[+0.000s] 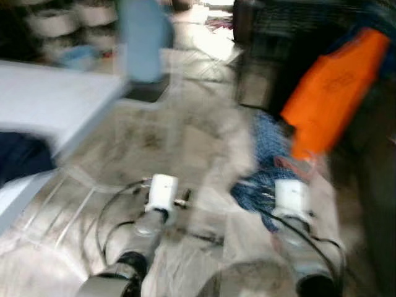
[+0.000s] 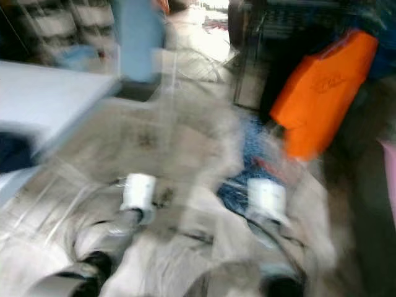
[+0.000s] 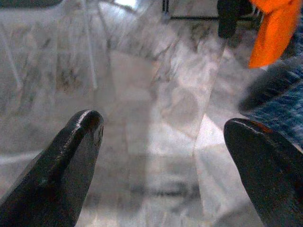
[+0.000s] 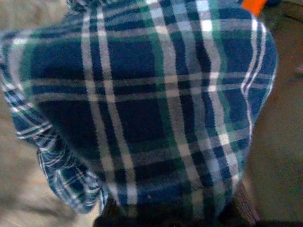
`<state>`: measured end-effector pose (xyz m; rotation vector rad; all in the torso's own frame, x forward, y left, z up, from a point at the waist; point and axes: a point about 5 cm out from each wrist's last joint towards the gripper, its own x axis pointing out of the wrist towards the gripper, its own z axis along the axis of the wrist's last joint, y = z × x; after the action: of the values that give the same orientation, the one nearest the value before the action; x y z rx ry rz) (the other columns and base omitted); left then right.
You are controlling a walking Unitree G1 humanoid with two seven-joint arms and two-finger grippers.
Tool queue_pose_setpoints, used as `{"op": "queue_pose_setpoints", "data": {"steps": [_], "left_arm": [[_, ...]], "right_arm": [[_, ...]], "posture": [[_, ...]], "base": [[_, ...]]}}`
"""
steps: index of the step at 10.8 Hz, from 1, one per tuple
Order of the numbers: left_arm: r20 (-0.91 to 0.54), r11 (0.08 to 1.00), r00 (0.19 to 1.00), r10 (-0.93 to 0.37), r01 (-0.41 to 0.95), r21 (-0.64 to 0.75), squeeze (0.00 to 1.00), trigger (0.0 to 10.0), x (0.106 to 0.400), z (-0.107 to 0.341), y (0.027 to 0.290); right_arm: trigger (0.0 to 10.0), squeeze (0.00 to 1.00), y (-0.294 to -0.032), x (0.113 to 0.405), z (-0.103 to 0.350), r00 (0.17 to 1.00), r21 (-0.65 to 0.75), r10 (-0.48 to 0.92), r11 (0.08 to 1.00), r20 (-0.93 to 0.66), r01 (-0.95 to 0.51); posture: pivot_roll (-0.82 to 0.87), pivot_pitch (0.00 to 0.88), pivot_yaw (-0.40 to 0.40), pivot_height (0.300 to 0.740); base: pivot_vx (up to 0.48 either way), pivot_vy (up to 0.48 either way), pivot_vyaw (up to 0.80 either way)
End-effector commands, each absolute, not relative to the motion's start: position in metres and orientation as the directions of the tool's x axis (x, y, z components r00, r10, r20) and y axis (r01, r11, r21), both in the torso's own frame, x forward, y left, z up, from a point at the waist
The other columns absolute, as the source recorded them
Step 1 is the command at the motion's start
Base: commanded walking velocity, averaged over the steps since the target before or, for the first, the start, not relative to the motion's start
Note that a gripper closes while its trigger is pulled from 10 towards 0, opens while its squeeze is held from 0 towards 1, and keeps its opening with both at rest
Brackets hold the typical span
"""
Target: Hang hanger
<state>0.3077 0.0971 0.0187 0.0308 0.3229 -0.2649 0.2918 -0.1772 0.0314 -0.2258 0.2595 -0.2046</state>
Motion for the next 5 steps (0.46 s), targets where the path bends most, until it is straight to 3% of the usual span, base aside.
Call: {"op": "queue_pose_setpoints", "data": {"steps": [1,5], "left_arm": [[-0.306,0.957,0.909,-0.283,0.289,-0.025,0.00,10.0,0.3086,0.0219,0.0849],[-0.303,0.969,0.923,-0.236,0.246,-0.005,0.00,10.0,0.3134,0.0249,0.0947]], "right_arm": [[10.0,0.00,-0.1917,0.2904,0.0317,0.937,-0.255,-0.266,0.945,-0.226,0.207],[10.0,0.00,-0.1951,0.2896,0.0315,0.938,-0.256,-0.265,0.945,-0.224,0.206]], "posture": [[-0.21,0.079,0.074,0.740],[-0.22,0.088,0.069,0.740]], "base": [[0.364,0.000,0.00],[0.358,0.000,0.00]]}}
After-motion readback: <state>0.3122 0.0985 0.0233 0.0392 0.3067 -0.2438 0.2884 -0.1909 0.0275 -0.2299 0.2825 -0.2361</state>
